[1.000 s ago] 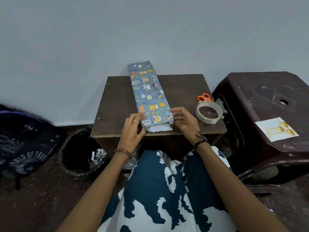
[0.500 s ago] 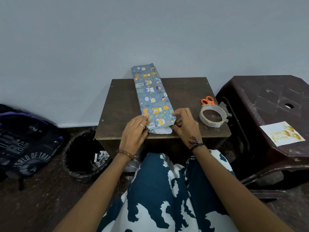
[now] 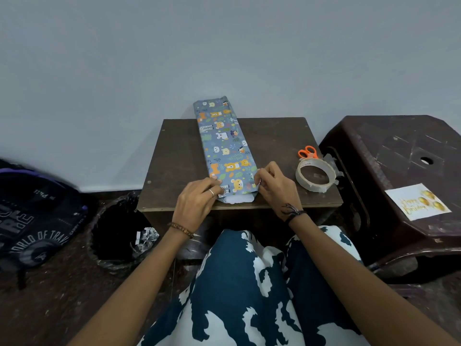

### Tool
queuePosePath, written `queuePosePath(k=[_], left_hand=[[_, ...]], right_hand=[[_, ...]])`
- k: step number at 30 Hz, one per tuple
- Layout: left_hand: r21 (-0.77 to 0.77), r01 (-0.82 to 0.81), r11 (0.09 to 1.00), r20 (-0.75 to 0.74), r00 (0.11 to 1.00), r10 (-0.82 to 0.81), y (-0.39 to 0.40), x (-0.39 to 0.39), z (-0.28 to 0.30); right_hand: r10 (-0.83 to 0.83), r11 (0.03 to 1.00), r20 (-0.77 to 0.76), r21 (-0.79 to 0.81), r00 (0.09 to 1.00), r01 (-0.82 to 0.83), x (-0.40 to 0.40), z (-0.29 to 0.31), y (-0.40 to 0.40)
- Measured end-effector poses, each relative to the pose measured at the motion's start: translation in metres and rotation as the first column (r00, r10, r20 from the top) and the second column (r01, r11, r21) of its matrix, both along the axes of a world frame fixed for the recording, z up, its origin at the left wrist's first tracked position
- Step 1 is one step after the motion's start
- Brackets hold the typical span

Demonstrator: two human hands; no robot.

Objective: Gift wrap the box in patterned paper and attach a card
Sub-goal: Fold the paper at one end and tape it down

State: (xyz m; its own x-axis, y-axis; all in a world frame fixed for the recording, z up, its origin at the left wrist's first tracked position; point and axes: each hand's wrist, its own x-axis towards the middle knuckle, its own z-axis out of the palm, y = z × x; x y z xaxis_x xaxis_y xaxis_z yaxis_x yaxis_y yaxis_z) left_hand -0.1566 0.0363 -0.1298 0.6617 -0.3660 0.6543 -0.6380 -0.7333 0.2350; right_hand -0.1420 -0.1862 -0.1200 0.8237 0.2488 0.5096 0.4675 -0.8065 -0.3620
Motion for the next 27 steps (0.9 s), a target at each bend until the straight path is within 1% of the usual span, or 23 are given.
queuePosePath(k=[4, 9, 12, 15, 18, 24, 25, 27], left_hand=[[0.077, 0.054, 0.996, 0.042, 0.997, -0.057, 0.004, 0.002, 0.001], [0.189, 0.033, 0.981, 0.026, 0.999, -0.039, 0.006, 0.003, 0.001], [0.220, 0.036, 0.975, 0.013, 0.999, -0.040, 0.008, 0.004, 0.002], [0.232, 0.074, 0.970, -0.002, 0.997, -0.075, 0.013, 0.005, 0.003], [0.205, 0.113, 0.972, -0.034, 0.993, -0.109, 0.016, 0.003, 0.005], [0.059, 0.066, 0.996, -0.085, 0.995, -0.061, 0.008, 0.000, 0.005], [0.045, 0.066, 0.997, -0.096, 0.993, -0.061, 0.008, 0.001, 0.004], [0.031, 0.075, 0.997, -0.116, 0.991, -0.070, 0.009, 0.001, 0.003]], right_hand=[[0.030, 0.999, -0.011, 0.043, 0.999, -0.030, 0.000, 0.001, -0.001], [0.110, 0.991, -0.075, 0.091, 0.991, -0.103, -0.001, 0.002, -0.008], [0.147, 0.987, -0.111, 0.076, 0.983, -0.139, -0.001, 0.002, -0.016], [0.188, 0.981, -0.134, 0.083, 0.973, -0.178, -0.006, 0.002, -0.021], [0.171, 0.981, -0.155, 0.123, 0.973, -0.153, -0.011, 0.006, -0.020], [0.123, 0.989, -0.096, 0.090, 0.988, -0.114, -0.009, 0.005, -0.014], [0.117, 0.989, -0.109, 0.107, 0.987, -0.105, -0.008, 0.005, -0.013], [0.092, 0.980, -0.181, 0.188, 0.979, -0.057, -0.006, 0.006, -0.013]])
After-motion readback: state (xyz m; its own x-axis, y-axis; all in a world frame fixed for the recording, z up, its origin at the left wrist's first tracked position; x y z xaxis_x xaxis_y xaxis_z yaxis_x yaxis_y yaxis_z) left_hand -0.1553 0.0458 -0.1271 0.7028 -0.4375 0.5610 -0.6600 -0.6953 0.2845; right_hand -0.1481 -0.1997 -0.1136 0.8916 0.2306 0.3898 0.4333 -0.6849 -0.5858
